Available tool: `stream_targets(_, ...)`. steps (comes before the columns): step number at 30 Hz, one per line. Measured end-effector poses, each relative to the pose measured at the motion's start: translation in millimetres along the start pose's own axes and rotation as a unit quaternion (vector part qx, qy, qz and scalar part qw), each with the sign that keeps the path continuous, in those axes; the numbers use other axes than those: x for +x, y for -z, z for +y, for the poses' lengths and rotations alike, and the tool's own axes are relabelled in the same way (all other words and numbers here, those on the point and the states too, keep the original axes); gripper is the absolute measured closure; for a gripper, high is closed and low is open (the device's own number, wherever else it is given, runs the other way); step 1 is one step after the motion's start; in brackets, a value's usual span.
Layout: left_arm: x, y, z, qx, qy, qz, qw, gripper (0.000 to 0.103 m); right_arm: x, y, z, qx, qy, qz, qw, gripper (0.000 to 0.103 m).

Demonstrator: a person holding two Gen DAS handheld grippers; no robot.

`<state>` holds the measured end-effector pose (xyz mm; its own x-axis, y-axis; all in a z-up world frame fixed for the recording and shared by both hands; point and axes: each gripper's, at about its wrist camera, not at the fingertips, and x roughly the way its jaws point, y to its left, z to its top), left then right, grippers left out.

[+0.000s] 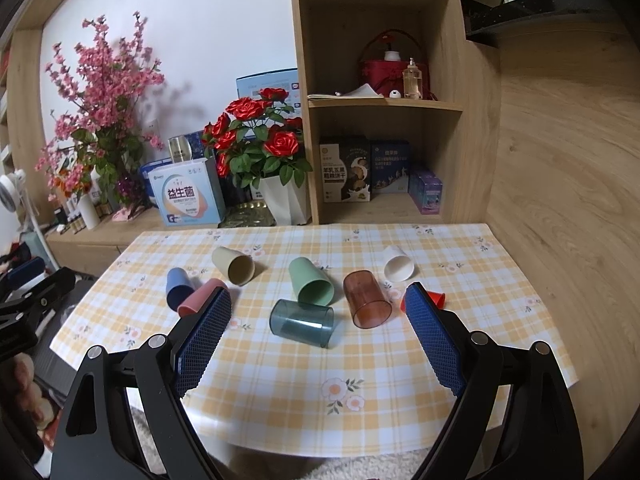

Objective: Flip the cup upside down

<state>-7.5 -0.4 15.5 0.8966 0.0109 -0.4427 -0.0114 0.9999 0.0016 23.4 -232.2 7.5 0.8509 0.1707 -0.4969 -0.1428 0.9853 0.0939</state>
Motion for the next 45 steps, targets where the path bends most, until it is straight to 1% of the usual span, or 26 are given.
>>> stream_targets(33,1.4,3.4,-1.9,-0.003,0.003,0.005,1.0,0.006,0.4,4.9,0.1,0.005,-0.002,0.006,1.0,0.017)
stream_targets(39,4.6,5.7,0.6,-0.006,0.005,0.009,0.9999,0.006,4.8,15.3,1.9,0.008,-0.003,0.014,1.0,0.017)
stream_targets(45,9.7,8.1,3.5,-0.014,0.005,0.017,0.9997,0.006,12.4,14.1,0.2,0.012,-0.005,0.027,1.0,0.017)
